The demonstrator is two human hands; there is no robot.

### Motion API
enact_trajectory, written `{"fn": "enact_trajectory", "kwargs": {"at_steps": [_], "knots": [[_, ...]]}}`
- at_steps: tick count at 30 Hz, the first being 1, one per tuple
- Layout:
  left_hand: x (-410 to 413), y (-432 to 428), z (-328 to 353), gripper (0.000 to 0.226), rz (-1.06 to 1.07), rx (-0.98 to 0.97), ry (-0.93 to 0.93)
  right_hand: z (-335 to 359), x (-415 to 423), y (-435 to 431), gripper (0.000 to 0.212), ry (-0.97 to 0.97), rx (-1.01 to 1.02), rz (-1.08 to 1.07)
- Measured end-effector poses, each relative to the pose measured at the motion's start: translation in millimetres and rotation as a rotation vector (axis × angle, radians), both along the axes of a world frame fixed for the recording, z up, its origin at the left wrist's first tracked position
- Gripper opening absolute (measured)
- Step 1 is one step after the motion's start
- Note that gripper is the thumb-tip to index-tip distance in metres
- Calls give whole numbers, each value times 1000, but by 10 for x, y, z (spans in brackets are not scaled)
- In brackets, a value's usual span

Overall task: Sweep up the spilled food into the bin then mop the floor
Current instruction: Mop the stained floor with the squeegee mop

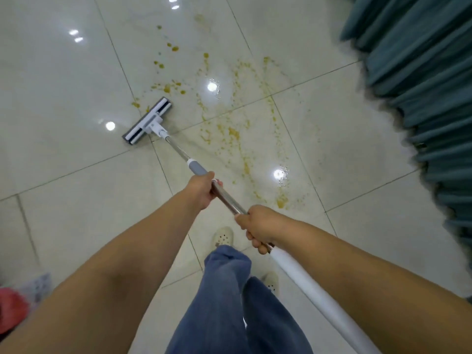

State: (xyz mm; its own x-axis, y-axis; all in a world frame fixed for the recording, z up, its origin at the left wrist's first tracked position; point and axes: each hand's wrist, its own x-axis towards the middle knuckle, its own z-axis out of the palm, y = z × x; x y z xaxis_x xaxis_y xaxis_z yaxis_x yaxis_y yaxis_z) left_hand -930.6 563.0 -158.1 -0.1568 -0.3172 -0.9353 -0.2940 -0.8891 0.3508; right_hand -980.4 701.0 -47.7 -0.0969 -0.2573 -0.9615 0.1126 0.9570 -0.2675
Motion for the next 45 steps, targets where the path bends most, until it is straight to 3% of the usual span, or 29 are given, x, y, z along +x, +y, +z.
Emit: {"fn": "enact_trajectory", "kwargs": {"at_steps": [2,6,13,20,24,28,33,38,45], "knots": [[-35,-359,-57,9,27,-39,-8,-53,-19,-402,28,-18,-3,-27],[-57,-703,-190,18,5,-49,-12,-126,-75,-724,25,-64,2,-85],[-50,58,-192,17,-65,34,5,-279,-47,195,39,-29,2,-81],[-56,1600,-111,4,12,254,101,104,-114,1842,26,-18,4,-85],[-32,2930,58,24,48,398,125,339,-64,3216,24,-5,76,-88],[-15,4385,370,8,-76,540,53,730,72,4662,23,25,170,-112],[31,5654,732,12,-229,665,-5,1281,280,5861,24,88,218,-133],[-136,5751,819,14,-267,584,-7,1297,200,5974,26,32,202,-194],[-469,5016,601,15,-252,460,20,1060,-136,5187,26,26,179,-225]]}}
